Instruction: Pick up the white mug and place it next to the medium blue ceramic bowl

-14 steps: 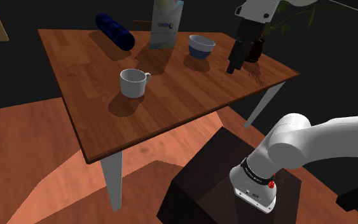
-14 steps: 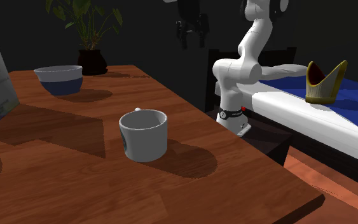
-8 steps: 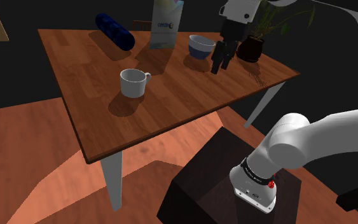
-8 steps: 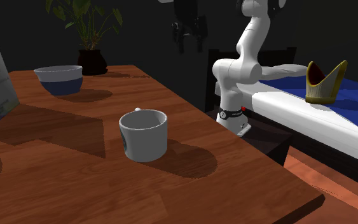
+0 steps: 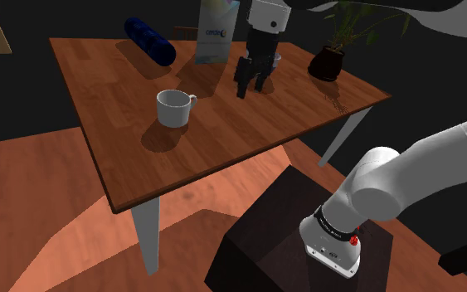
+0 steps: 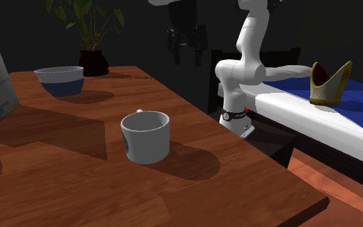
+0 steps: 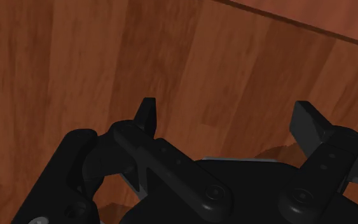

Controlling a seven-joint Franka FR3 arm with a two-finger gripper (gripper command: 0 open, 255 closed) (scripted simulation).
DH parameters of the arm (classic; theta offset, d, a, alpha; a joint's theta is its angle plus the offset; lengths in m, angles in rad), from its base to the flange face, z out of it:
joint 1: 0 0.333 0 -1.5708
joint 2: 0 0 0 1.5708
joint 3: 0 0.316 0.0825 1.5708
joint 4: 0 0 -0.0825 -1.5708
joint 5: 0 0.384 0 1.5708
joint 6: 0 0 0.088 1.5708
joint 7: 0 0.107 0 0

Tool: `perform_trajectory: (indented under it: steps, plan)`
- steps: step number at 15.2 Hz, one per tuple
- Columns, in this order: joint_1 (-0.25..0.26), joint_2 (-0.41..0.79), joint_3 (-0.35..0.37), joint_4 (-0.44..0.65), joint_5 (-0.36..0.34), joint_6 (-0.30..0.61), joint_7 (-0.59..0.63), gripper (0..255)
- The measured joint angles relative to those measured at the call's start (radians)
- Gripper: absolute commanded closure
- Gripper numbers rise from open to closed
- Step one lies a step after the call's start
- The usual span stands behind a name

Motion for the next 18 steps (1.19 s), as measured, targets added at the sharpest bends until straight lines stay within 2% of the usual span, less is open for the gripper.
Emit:
perform_trajectory:
  steps: [9,18]
  plan:
    - [0.033,0.329,0.105,0.249,-0.065,0.090,0.150,0]
    - [0.116,0.697,0.156,0.630,-0.199,0.062,0.299,0]
